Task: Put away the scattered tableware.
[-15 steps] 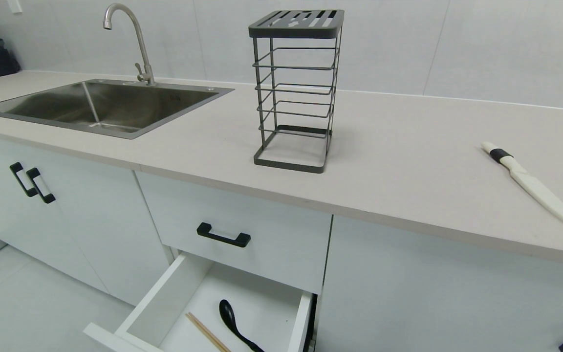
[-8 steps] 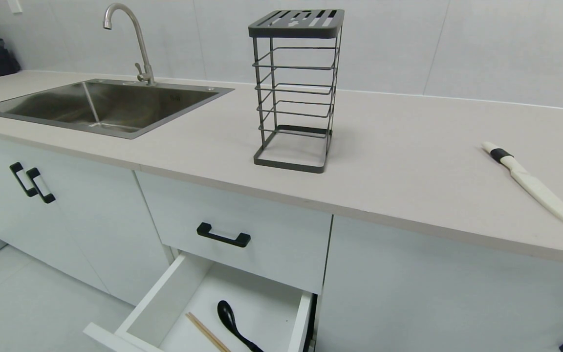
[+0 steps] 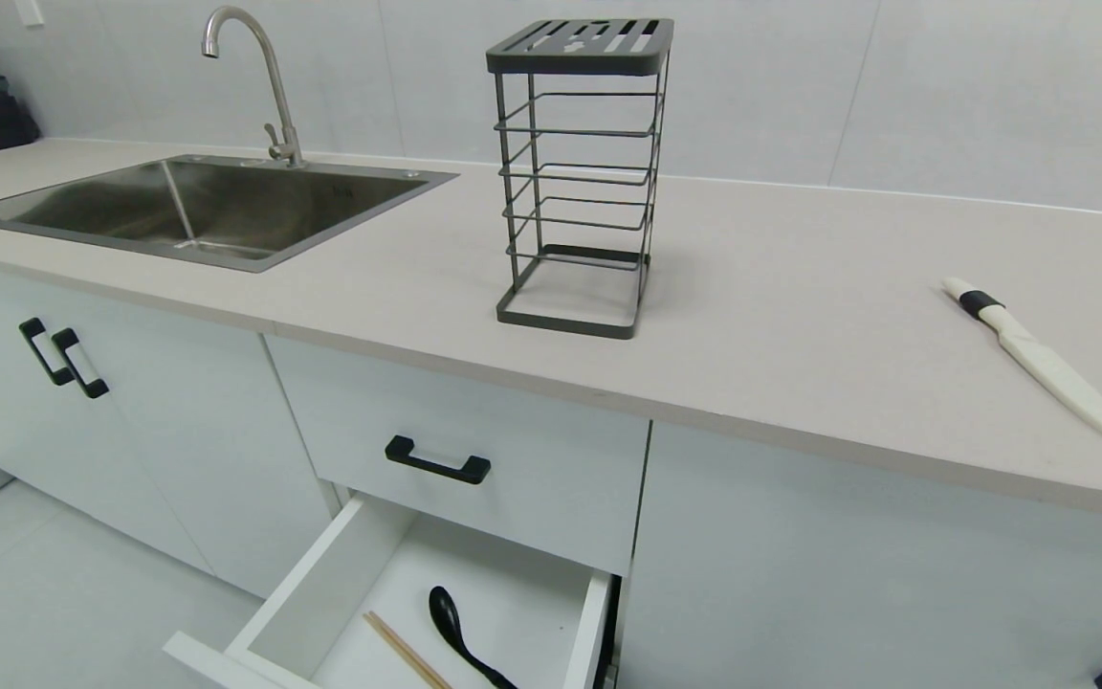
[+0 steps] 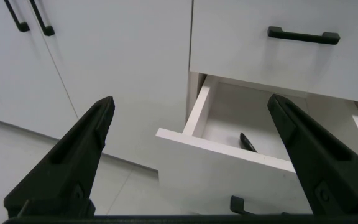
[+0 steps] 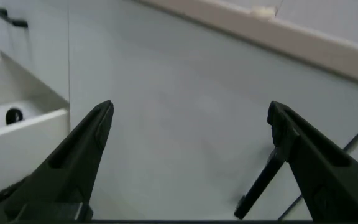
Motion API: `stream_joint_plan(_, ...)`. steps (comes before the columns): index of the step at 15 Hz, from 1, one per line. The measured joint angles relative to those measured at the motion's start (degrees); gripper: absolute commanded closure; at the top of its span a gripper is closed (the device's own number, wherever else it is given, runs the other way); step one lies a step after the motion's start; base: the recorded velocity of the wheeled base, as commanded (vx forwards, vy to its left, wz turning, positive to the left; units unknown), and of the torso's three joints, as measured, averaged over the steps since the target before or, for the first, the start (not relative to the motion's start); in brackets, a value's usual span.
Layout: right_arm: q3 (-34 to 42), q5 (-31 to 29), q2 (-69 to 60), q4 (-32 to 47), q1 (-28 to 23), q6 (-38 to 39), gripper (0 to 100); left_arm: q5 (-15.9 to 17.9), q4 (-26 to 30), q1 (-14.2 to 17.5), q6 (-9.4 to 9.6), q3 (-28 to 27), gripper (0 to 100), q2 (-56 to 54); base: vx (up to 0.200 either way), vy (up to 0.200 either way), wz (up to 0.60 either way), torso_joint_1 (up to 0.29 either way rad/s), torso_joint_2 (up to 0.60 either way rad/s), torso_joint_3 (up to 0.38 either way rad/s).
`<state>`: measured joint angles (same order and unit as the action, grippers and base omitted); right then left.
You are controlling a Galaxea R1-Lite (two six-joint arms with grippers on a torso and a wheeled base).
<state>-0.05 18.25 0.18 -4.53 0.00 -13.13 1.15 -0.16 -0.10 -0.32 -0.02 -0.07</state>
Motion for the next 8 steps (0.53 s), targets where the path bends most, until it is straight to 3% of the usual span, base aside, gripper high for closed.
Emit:
stream_joint_plan(2,0.0,-1.5,0.0,0.1,0.0,0.5,0,0.8,0.0,0.0,0.27,0.0,0,0.0,0.000,0.000,0.00,0.000,0.00,0.000)
stream_joint_plan(5,0.0,-9.3,0.0,0.4,0.0,3.0,0,0.2,-0.4,0.1,0.80,0.0,0,0.0,0.000,0.000,0.00,0.000,0.00,0.000)
stream_joint_plan(8,0.0,-16.4,0.0,5.0,0.0,12.6,0,0.4,-8.3,0.1,-0.74,-2.2,0,0.0,0.000,0.000,0.00,0.000,0.00,0.000)
